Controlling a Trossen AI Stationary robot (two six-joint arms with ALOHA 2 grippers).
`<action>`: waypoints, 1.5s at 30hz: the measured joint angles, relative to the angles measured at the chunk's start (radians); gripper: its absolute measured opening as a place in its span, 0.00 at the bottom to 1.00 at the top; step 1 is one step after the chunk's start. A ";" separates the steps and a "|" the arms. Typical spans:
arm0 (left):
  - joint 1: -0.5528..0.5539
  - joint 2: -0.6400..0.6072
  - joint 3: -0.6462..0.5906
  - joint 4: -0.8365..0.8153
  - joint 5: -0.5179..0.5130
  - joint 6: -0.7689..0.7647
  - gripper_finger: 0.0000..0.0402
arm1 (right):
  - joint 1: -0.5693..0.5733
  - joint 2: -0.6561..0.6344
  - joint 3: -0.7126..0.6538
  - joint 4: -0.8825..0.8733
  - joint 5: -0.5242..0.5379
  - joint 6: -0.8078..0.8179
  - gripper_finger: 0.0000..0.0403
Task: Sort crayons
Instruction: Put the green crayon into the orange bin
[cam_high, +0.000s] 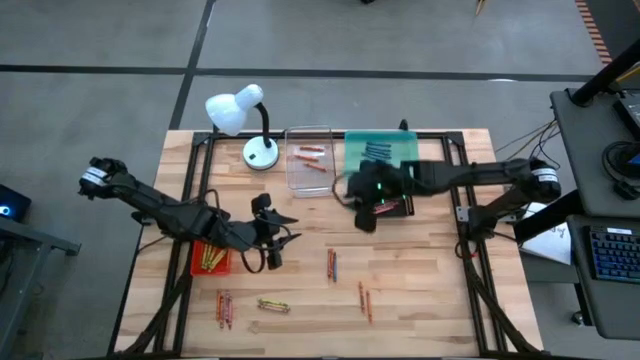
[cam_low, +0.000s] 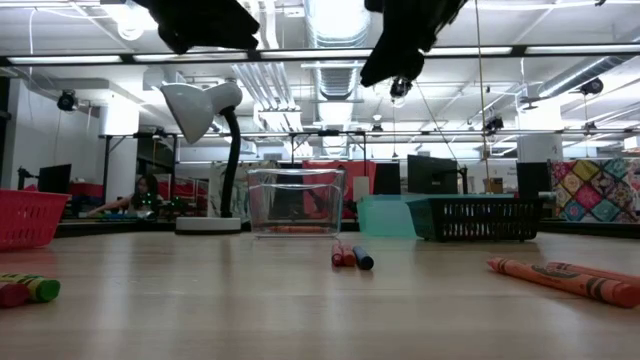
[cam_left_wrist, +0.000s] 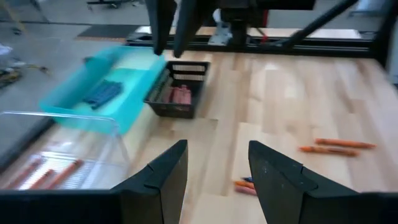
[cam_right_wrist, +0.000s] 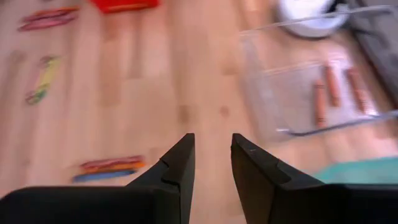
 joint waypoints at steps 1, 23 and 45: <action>-0.008 0.000 0.000 -0.001 0.011 -0.010 0.38 | 0.025 0.001 -0.003 0.002 0.000 0.011 0.22; -0.187 0.162 0.000 -0.102 0.233 -0.225 0.38 | 0.343 0.094 -0.015 -0.002 0.002 0.164 0.20; -0.394 0.416 0.045 -0.305 0.279 -0.553 0.38 | 0.354 0.131 -0.015 0.046 0.020 0.226 0.17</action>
